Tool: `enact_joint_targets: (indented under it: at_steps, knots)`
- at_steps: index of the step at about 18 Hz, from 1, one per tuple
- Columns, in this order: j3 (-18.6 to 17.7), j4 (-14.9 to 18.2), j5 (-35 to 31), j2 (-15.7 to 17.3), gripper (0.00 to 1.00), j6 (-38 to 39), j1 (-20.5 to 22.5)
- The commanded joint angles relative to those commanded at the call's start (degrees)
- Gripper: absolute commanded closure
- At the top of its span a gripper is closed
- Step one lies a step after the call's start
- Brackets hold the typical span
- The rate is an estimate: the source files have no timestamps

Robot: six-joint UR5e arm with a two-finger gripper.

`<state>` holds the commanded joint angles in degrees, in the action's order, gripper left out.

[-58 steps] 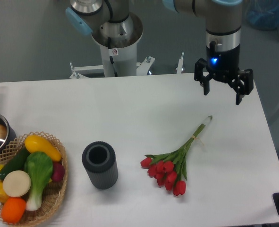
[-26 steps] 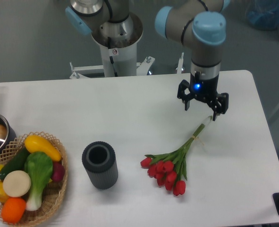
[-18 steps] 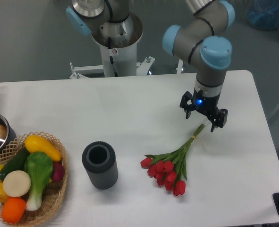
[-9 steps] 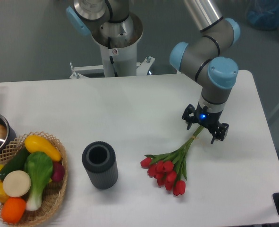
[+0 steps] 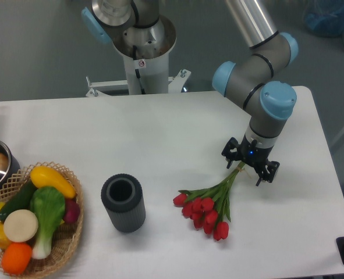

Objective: Pick up the flowers from the table
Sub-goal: 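Close the gripper around the tulip stems near the twine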

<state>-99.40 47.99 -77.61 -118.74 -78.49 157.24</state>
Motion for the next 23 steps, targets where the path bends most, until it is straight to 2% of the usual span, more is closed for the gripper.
enact_joint_targets:
  at_steps: [9, 11, 15, 18, 23]
  knots:
    - [-0.7, 0.1, 0.3, -0.5, 0.02, 0.0, -0.8]
    - [-0.6, 0.1, 0.3, -0.5, 0.25, -0.1, -0.8]
    - [-0.6, 0.1, 0.3, -0.5, 0.53, 0.1, -0.9]
    - [-0.5, 0.1, 0.3, -0.5, 0.65, 0.1, -1.0]
    - [-0.1, 0.1, 0.3, -0.5, 0.76, 0.4, -1.0]
